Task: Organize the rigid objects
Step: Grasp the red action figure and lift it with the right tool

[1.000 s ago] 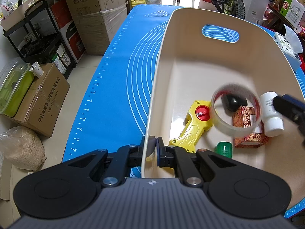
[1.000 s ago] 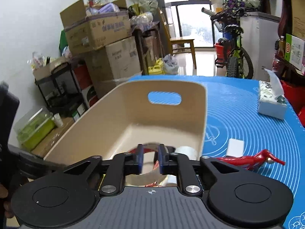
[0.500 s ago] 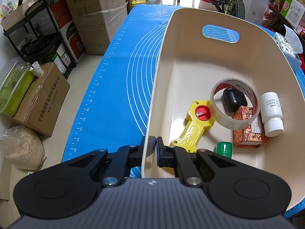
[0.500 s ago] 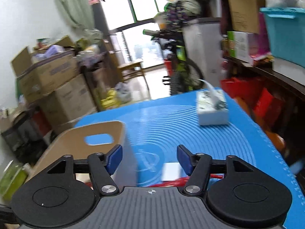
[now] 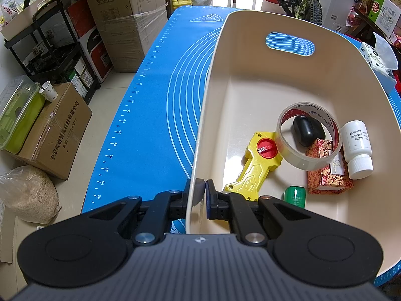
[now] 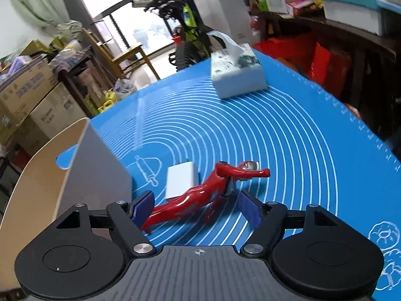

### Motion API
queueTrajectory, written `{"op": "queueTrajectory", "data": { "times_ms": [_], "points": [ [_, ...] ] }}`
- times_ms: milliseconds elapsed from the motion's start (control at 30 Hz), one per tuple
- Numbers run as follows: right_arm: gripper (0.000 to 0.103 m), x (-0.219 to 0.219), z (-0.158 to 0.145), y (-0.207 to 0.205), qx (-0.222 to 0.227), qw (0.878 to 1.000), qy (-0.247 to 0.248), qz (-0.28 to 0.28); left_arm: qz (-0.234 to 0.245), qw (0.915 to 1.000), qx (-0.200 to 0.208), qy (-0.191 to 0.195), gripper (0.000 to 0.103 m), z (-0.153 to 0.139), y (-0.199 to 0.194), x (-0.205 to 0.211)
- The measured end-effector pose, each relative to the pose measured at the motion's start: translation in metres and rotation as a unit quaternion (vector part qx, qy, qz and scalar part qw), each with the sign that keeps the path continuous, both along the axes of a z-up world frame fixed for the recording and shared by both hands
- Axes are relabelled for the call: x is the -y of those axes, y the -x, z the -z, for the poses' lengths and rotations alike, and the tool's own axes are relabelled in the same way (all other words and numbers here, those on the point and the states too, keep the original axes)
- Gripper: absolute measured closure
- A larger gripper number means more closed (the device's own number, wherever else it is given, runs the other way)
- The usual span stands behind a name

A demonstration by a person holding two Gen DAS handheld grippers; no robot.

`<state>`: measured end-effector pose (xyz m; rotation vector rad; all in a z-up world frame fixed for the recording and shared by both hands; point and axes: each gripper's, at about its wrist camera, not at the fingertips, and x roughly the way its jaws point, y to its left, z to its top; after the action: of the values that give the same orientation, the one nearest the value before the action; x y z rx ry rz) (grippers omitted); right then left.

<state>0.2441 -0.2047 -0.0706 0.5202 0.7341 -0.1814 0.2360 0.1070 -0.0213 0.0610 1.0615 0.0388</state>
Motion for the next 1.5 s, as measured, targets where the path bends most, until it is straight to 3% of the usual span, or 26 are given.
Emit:
{"op": "queueTrajectory", "data": {
  "times_ms": [267,400,467,500,567,733,867,900,1367,1433,1500],
  "points": [
    [0.021,0.004,0.022,-0.014,-0.009,1.0,-0.011,0.001,0.0,1.0,0.0,-0.001,0.092,0.0,0.0,0.0],
    [0.04,-0.004,0.021,-0.013,0.004,1.0,0.008,-0.014,-0.001,1.0,0.0,-0.001,0.092,0.0,0.0,0.0],
    [0.046,-0.003,0.019,-0.011,0.013,1.0,-0.002,-0.013,0.0,1.0,0.0,-0.002,0.092,0.0,0.0,0.0],
    [0.057,-0.002,0.017,-0.01,0.018,1.0,-0.008,-0.011,0.0,1.0,0.0,-0.002,0.092,0.0,0.0,0.0],
    [0.066,0.001,0.013,-0.009,0.03,0.999,-0.021,-0.014,-0.001,1.0,0.0,-0.002,0.092,0.0,0.0,0.0],
    [0.068,-0.007,0.009,-0.006,0.033,0.999,0.013,-0.016,-0.001,1.0,0.0,-0.001,0.092,0.0,0.0,-0.001],
    [0.082,-0.006,0.002,-0.003,0.04,0.999,0.025,-0.01,0.0,1.0,0.0,-0.002,0.092,-0.001,0.001,0.0],
    [0.092,-0.005,0.0,-0.002,0.042,0.999,0.028,-0.011,-0.001,1.0,0.0,-0.001,0.092,-0.001,0.001,0.0],
    [0.086,-0.008,0.0,-0.012,0.027,0.996,0.085,-0.016,-0.001,1.0,0.001,-0.003,0.092,-0.001,0.001,0.0],
    [0.079,-0.002,0.007,-0.019,-0.008,0.998,0.064,-0.016,0.0,1.0,0.001,-0.003,0.092,-0.001,0.001,0.0],
    [0.072,0.01,0.018,-0.019,-0.024,1.0,-0.002,-0.005,-0.001,1.0,0.0,-0.003,0.092,-0.001,0.001,-0.001]
  ]
}}
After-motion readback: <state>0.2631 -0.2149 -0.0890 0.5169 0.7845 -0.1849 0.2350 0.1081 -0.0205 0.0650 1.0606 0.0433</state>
